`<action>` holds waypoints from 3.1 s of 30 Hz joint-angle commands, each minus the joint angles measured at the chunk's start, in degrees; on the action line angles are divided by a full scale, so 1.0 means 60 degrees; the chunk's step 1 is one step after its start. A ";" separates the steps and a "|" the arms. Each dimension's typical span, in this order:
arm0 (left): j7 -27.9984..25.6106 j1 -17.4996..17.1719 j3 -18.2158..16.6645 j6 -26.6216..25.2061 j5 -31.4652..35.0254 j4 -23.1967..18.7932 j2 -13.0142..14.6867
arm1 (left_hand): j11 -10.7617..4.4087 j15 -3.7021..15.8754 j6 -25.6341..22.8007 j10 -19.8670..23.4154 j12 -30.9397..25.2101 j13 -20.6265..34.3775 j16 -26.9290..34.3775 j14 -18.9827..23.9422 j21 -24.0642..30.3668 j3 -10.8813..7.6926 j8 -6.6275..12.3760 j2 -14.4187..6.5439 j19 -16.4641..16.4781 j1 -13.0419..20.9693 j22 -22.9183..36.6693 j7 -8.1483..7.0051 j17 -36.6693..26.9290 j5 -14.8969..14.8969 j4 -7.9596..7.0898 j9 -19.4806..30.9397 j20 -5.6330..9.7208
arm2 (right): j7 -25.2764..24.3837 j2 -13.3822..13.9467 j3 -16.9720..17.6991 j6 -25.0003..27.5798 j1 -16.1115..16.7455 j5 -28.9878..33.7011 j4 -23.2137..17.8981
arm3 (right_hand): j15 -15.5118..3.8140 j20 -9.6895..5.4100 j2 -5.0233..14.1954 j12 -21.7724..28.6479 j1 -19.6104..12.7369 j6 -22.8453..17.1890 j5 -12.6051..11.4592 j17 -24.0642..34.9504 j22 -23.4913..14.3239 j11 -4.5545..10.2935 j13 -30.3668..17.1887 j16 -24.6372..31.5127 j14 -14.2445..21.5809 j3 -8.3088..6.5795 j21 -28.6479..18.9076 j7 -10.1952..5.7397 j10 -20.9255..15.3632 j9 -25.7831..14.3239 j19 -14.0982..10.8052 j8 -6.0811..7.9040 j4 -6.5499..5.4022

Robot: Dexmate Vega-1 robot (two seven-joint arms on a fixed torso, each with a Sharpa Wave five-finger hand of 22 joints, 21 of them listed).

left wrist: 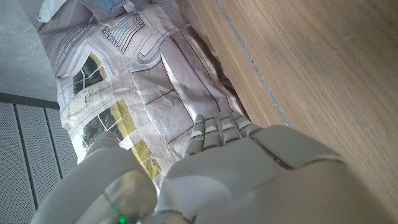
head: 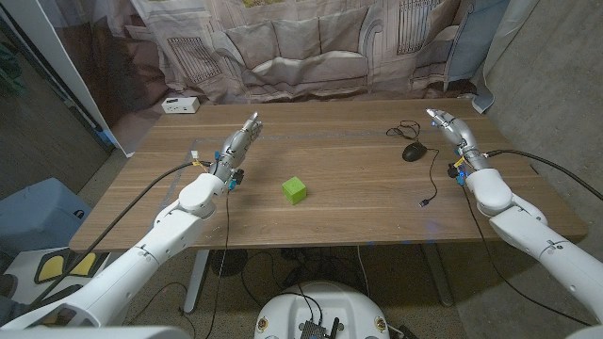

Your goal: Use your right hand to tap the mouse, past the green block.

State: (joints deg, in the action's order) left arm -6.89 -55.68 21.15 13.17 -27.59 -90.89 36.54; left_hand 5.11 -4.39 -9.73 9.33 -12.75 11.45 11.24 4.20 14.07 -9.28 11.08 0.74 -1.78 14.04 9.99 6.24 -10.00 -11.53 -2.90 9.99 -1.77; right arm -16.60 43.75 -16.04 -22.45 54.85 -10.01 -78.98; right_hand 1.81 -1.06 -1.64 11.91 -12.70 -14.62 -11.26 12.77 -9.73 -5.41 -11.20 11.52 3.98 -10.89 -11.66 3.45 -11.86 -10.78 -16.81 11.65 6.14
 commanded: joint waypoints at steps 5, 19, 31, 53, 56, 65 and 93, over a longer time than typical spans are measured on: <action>-0.0323 -0.0298 -0.0054 -0.0219 0.0141 -0.0515 0.0130 | -0.0018 0.0005 -0.0109 0.0104 -0.0037 0.0000 -0.0004 0.0100 -0.0037 -0.0026 0.0039 -0.0077 -0.0004 0.0081 0.0026 -0.0017 -0.0037 0.0036 0.0055 0.0038 -0.0065 | -0.0603 0.0481 -0.0229 0.0519 -0.0115 0.1152 -0.0008 | -0.0103 -0.0034 0.0110 0.0016 -0.0042 -0.0043 -0.0092 0.0007 -0.0018 0.0141 -0.0015 0.0076 0.0077 -0.0011 -0.0016 -0.0097 -0.0084 -0.0024 -0.0139 -0.0013 0.0075; -0.0450 -0.0460 -0.0098 -0.0224 0.0199 -0.0681 0.0142 | -0.0038 0.0024 -0.0165 0.0144 -0.0037 -0.0008 -0.0001 0.0159 -0.0070 -0.0023 0.0040 -0.0095 0.0029 0.0084 0.0028 -0.0019 -0.0037 0.0039 0.0072 0.0039 -0.0074 | -0.1435 0.0863 -0.0500 0.1508 -0.0115 0.2463 -0.0534 | -0.0126 -0.0043 0.0126 -0.0002 -0.0073 -0.0064 -0.0110 -0.0013 -0.0017 0.0210 -0.0014 0.0078 0.0095 -0.0011 0.0005 -0.0160 -0.0072 -0.0025 -0.0147 -0.0012 0.0097; -0.0278 -0.0335 -0.0112 -0.0272 0.0125 -0.0551 0.0170 | -0.0055 0.0027 -0.0188 0.0175 -0.0038 -0.0013 -0.0007 0.0183 -0.0097 -0.0022 0.0032 -0.0109 0.0048 0.0088 0.0029 -0.0023 -0.0037 0.0041 0.0086 0.0039 -0.0103 | -0.1890 0.0956 -0.0721 0.2491 -0.0141 0.3159 -0.0977 | -0.0132 -0.0052 0.0153 -0.0039 -0.0070 -0.0011 -0.0126 -0.0023 -0.0018 0.0350 -0.0014 0.0059 0.0037 -0.0001 0.0040 -0.0252 -0.0003 -0.0027 -0.0107 -0.0038 0.0096; -0.0169 -0.0273 -0.0181 -0.0248 0.0005 -0.0356 0.0212 | -0.0017 0.0010 -0.0203 0.0175 -0.0016 -0.0020 -0.0027 0.0195 -0.0153 -0.0011 0.0012 -0.0126 0.0067 0.0079 0.0032 -0.0019 -0.0039 0.0047 0.0107 0.0041 -0.0174 | -0.1840 0.1267 -0.1314 0.4195 -0.0398 0.4159 -0.1664 | -0.0214 -0.0091 0.0221 -0.0110 -0.0064 0.0154 -0.0141 -0.0044 -0.0021 0.0285 -0.0008 0.0027 -0.0093 0.0015 0.0103 -0.0350 0.0169 -0.0029 0.0025 -0.0098 0.0093; -0.0162 -0.0270 -0.0180 -0.0242 0.0000 -0.0355 0.0213 | -0.0026 0.0011 -0.0206 0.0184 -0.0016 -0.0021 -0.0030 0.0197 -0.0161 -0.0010 0.0009 -0.0130 0.0073 0.0078 0.0032 -0.0011 -0.0039 0.0048 0.0110 0.0041 -0.0175 | -0.1695 0.1320 -0.1342 0.4395 -0.0406 0.4137 -0.1756 | -0.0216 -0.0084 0.0238 -0.0121 -0.0073 0.0097 -0.0145 -0.0053 -0.0021 0.0508 -0.0007 0.0024 -0.0112 0.0017 0.0111 -0.0414 0.0211 -0.0030 0.0048 -0.0069 0.0099; -0.0096 -0.0260 -0.0157 -0.0179 -0.0006 -0.0333 0.0211 | -0.0070 0.0019 -0.0249 0.0224 -0.0022 -0.0024 -0.0034 0.0209 -0.0186 -0.0006 0.0015 -0.0141 0.0078 0.0074 0.0034 -0.0047 -0.0039 0.0050 0.0120 0.0041 -0.0185 | -0.1395 0.1404 -0.1440 0.5146 -0.0419 0.4146 -0.2107 | -0.0023 0.0148 0.0286 -0.0196 -0.0003 -0.0106 -0.0134 -0.0054 -0.0028 0.0689 -0.0006 -0.0063 -0.0488 0.0060 0.0236 -0.0764 0.0538 -0.0030 0.0556 -0.0009 0.0071; -0.0202 -0.0553 -0.0266 -0.0056 -0.0012 -0.0556 0.0276 | -0.0039 0.0024 -0.0404 0.0371 -0.0049 -0.0029 -0.0024 0.0315 -0.0237 -0.0007 0.0036 -0.0191 0.0141 0.0076 0.0037 -0.0027 -0.0039 0.0055 0.0152 0.0042 -0.0104 | 0.0334 0.1640 -0.1986 0.6830 -0.1086 0.3765 -0.2699 | 0.0089 0.1446 0.0616 -0.0290 0.0433 -0.0627 0.0013 0.0005 -0.0108 0.0723 -0.0049 -0.0187 -0.3943 0.0209 0.0317 -0.1392 0.3948 -0.0048 0.5275 -0.0055 -0.0026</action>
State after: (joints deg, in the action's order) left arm -8.14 -58.61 19.62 12.41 -27.71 -93.93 38.12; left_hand 4.70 -4.39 -11.78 10.96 -12.75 11.20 11.24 5.64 12.65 -9.09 11.07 0.44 -1.31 14.34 9.99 6.24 -9.99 -11.23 -2.28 9.99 -2.24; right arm -16.96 53.51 -26.29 15.05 50.23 12.77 -94.36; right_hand 2.45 7.99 1.99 10.15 -10.57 -18.20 -11.35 12.67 -10.29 -1.23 -11.34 10.36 -9.55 -9.96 -9.69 -4.43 9.76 -10.78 9.85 11.21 6.08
